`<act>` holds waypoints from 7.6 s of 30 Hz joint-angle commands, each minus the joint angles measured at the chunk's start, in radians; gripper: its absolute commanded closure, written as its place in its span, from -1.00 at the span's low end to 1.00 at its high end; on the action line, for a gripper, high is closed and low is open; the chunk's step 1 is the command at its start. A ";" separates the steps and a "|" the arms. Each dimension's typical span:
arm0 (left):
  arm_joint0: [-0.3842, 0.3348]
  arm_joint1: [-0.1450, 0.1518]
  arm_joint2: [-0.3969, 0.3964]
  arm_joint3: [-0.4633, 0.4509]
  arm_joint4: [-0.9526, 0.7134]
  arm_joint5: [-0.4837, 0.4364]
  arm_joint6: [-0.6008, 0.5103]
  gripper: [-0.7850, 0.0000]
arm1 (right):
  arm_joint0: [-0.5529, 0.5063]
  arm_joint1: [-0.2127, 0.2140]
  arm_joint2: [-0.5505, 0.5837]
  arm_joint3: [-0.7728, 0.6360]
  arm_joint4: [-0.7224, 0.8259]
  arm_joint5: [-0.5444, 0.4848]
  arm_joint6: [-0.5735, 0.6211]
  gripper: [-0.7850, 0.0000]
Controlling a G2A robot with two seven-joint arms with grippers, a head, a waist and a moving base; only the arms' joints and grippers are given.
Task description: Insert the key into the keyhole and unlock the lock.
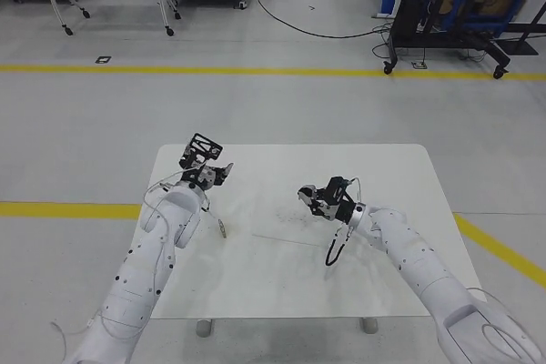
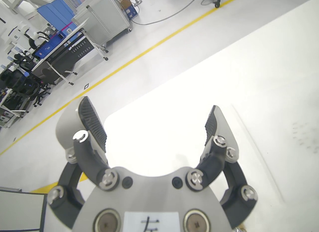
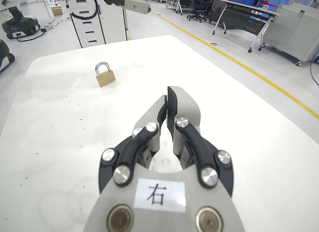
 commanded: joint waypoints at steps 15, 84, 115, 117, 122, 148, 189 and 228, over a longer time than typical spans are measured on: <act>-0.020 -0.018 -0.117 0.187 -0.841 -0.458 0.124 -1.00 | -0.012 -0.042 0.035 -0.066 0.496 -0.173 0.290 1.00; -0.126 -0.013 0.083 0.350 -1.656 -0.697 -0.483 1.00 | -0.012 -0.141 0.087 -0.026 1.719 -0.257 1.228 1.00; -0.142 -0.001 0.101 0.364 -1.722 -0.679 -0.494 1.00 | -0.030 -0.173 0.185 -0.028 1.670 -0.257 1.306 -1.00; -0.140 0.000 0.097 0.361 -1.730 -0.685 -0.484 1.00 | -0.031 -0.174 0.191 -0.031 1.665 -0.257 1.309 -1.00; -0.137 0.003 0.090 0.357 -1.730 -0.700 -0.467 1.00 | -0.035 -0.173 0.206 -0.038 1.651 -0.257 1.315 -1.00; -0.132 0.024 0.136 0.279 -1.603 -0.623 -0.649 1.00 | -0.023 -0.055 0.252 -0.168 1.309 -0.161 1.487 -1.00; -0.162 0.043 0.186 0.298 -1.577 -0.624 -0.605 -1.00 | 0.037 0.107 -0.087 -0.193 1.666 -0.185 1.463 1.00; 0.138 0.132 0.116 -0.335 -0.450 0.188 -0.809 -1.00 | -0.004 0.173 0.031 -0.192 1.733 -0.257 1.385 1.00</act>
